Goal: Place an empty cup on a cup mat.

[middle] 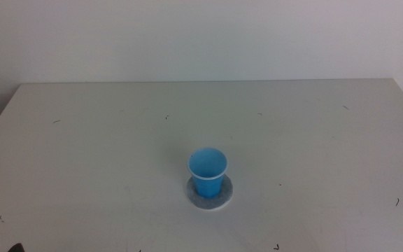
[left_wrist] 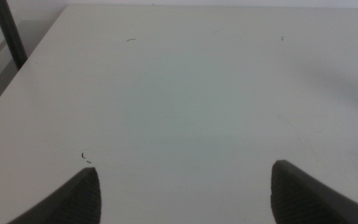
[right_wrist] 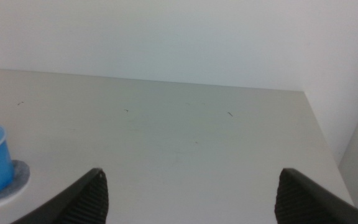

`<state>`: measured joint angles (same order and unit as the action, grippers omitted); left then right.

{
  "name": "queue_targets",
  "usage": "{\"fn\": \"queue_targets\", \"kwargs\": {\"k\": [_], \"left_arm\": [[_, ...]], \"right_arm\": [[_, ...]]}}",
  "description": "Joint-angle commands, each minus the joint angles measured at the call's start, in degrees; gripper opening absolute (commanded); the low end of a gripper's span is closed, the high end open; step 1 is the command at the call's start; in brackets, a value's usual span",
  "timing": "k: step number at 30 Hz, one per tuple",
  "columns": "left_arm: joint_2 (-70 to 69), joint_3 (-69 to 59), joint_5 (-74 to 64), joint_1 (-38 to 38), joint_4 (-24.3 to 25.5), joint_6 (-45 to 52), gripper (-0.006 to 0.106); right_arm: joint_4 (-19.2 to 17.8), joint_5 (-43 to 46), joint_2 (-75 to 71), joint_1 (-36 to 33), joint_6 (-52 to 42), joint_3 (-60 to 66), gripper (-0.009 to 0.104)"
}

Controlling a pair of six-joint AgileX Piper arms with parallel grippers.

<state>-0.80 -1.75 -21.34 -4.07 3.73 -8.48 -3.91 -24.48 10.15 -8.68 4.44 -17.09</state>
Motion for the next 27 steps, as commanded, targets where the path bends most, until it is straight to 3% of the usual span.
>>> {"fn": "queue_targets", "kwargs": {"k": [1, 11, 27], "left_arm": [[-0.2, 0.3, 3.8, 0.1, 0.0, -0.6, 0.105], [-0.2, 0.3, 3.8, 0.1, 0.0, -0.6, 0.105], [-0.2, 0.3, 3.8, 0.1, 0.0, -0.6, 0.105]], "right_arm": [[-2.0, 4.0, -0.3, 0.4, -0.6, -0.5, 0.088], [-4.6, 2.1, -10.4, 0.4, -0.6, 6.2, 0.087], [-4.1, 5.2, -12.2, 0.4, -0.6, 17.1, 0.087]]}}
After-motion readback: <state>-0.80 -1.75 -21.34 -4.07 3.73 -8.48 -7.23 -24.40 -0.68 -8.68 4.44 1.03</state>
